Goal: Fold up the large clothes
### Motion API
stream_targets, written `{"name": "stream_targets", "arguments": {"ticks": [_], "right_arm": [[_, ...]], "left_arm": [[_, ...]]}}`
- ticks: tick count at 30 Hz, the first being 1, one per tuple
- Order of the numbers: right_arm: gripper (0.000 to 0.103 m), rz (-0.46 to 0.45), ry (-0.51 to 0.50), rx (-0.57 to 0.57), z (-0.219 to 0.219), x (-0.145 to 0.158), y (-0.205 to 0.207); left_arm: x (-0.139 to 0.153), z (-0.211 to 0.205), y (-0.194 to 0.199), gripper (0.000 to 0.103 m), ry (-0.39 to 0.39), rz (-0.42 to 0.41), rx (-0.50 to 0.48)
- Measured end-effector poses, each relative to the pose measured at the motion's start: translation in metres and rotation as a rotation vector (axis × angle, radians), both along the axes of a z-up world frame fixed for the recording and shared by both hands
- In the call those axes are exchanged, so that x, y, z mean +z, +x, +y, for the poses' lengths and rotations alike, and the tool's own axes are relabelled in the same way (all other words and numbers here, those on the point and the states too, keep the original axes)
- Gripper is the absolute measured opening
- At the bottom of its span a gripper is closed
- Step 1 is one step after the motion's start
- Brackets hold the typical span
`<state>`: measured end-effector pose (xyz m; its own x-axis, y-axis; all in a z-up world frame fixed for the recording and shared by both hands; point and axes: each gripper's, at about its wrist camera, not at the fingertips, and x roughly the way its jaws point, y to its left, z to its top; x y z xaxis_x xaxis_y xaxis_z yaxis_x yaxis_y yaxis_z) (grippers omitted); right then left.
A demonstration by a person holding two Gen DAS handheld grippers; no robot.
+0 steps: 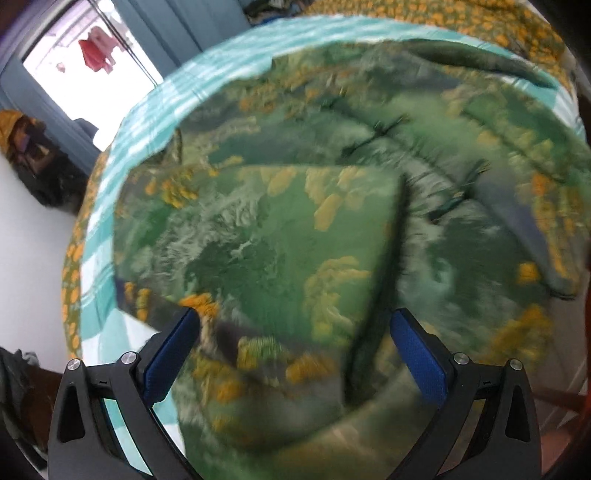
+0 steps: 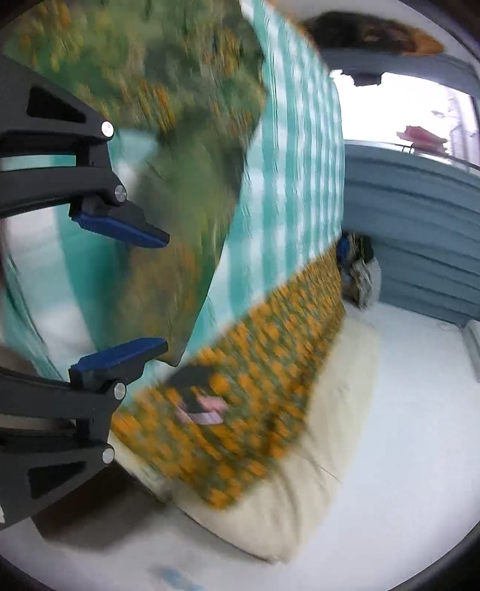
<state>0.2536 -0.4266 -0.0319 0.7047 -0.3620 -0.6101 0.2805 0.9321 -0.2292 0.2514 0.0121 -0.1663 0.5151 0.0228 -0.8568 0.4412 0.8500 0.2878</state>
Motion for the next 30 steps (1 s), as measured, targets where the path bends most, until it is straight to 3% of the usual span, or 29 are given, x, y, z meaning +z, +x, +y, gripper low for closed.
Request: {"name": "stream_targets", "arguments": {"ticks": [1,3,5,7,11,15,18,22,24,26,27,30], "right_arm": [[0.052,0.002,0.023,0.031,0.014,-0.007,-0.01],[0.052,-0.001,0.085,0.105,0.048,-0.023,-0.032],[0.052,-0.006,0.146,0.162,0.085,-0.037,-0.05],[0.052,-0.006,0.179,0.214,0.109,-0.049,-0.06],[0.052,-0.002,0.211,0.328,0.153,-0.058,-0.069],[0.052,-0.01,0.123,0.391,0.176,-0.053,-0.072],[0.052,-0.011,0.138,0.377,0.169,-0.048,-0.065],[0.052,0.006,0.172,0.326,0.153,-0.047,-0.053],[0.053,0.023,0.202,0.288,0.14,-0.049,-0.047],[0.063,0.051,0.243,0.239,0.123,-0.055,-0.039],[0.068,0.07,0.265,0.21,0.113,-0.059,-0.035],[0.069,0.156,0.315,0.134,0.084,-0.075,-0.018]], "left_arm": [[-0.003,0.002,0.004,0.102,-0.022,0.018,0.002],[-0.006,0.011,0.013,0.078,-0.108,0.074,0.001],[-0.003,0.02,0.019,0.021,-0.187,0.122,0.012],[0.013,0.035,0.021,0.013,-0.25,0.122,0.055],[0.076,0.09,0.021,0.013,-0.372,-0.02,0.203],[0.14,0.197,0.019,0.015,-0.448,-0.197,0.458],[0.154,0.278,0.009,0.026,-0.416,-0.278,0.689],[0.138,0.363,-0.025,0.044,-0.393,-0.313,1.005],[0.126,0.373,-0.047,0.066,-0.432,-0.302,1.062],[0.117,0.365,-0.059,0.074,-0.477,-0.278,1.045],[0.111,0.354,-0.062,0.077,-0.501,-0.253,1.011],[0.094,0.308,-0.059,0.087,-0.586,-0.129,0.843]]}}
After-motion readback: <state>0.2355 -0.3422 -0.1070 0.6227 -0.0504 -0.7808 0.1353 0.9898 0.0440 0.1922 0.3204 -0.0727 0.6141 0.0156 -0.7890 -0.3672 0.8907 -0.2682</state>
